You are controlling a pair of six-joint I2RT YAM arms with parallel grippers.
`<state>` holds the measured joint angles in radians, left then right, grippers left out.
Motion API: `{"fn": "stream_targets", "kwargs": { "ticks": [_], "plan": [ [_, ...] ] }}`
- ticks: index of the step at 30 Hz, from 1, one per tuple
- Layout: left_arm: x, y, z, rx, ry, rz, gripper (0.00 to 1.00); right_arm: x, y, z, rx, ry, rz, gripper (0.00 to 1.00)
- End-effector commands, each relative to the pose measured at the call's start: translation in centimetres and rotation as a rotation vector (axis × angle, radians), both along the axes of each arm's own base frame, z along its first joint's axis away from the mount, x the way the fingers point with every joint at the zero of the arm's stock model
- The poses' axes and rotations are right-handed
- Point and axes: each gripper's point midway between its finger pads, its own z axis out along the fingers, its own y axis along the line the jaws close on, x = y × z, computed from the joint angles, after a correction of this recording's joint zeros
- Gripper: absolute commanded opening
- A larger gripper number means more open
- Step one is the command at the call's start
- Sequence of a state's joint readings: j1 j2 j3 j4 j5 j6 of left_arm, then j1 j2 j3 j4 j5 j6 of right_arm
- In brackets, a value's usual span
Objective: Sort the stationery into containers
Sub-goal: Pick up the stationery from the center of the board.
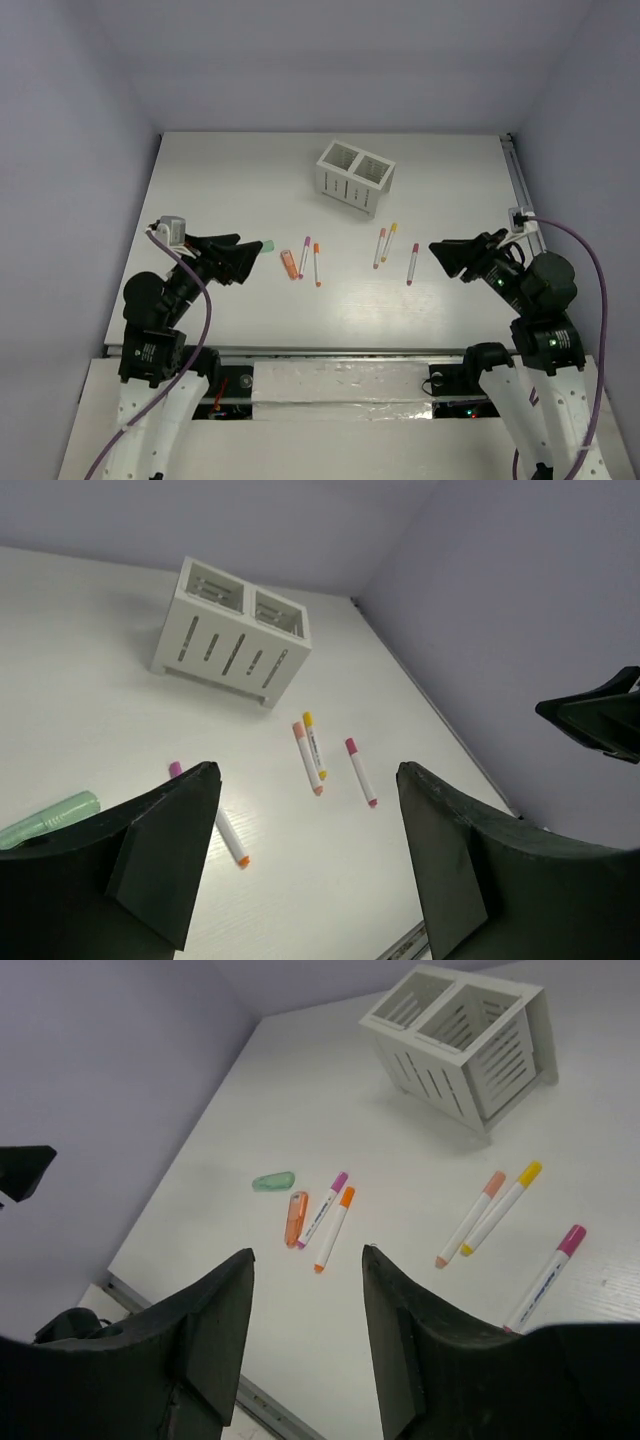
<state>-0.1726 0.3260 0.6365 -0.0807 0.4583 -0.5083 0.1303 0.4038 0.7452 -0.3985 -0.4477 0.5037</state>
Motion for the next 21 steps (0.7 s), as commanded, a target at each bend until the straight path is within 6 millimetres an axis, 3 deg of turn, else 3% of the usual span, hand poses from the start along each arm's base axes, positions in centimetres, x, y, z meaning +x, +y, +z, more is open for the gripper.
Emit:
{"fn": "stream_targets", "kwargs": {
  "ticks": [1,2,3,5,6,8,10,11,13,15,21],
  "plan": [
    [1.0,0.4,0.1,0.049,0.001,0.028,0.69,0.2,0.6,1.0,0.017,-0.051,0.043,0.55],
    [1.2,0.4,-0.3,0.061,0.018,0.028,0.69,0.2,0.7,1.0,0.017,-0.052,0.048,0.56],
    [1.3,0.5,0.0,0.077,0.014,0.030,0.68,0.3,0.8,1.1,0.022,-0.056,0.054,0.42],
    [2.2,0.7,-0.9,0.127,0.063,0.040,0.61,0.4,1.3,0.5,0.035,-0.035,0.084,0.25],
    [2.4,0.7,-0.6,0.137,0.066,0.044,0.52,0.6,1.5,0.6,0.042,-0.046,0.095,0.08],
    [3.9,1.5,-2.4,0.164,0.151,0.101,0.27,1.1,2.0,-0.6,0.045,-0.010,0.120,0.00],
    [5.5,2.3,-4.6,0.191,0.245,0.159,0.03,1.7,2.1,-1.0,0.053,-0.009,0.126,0.00],
    [6.0,2.6,-5.9,0.206,0.297,0.176,0.00,2.1,2.3,-2.1,0.065,0.029,0.132,0.00],
    [7.3,3.0,-8.8,0.238,0.405,0.221,0.00,2.7,2.7,-2.6,0.082,0.029,0.148,0.00],
    [8.0,3.4,-10.4,0.246,0.471,0.276,0.00,3.5,3.2,-4.0,0.092,0.069,0.166,0.00],
    [10.0,0.9,-15.6,0.292,0.585,0.389,0.00,5.0,5.7,-6.3,0.055,0.114,0.199,0.00]
  ]
}}
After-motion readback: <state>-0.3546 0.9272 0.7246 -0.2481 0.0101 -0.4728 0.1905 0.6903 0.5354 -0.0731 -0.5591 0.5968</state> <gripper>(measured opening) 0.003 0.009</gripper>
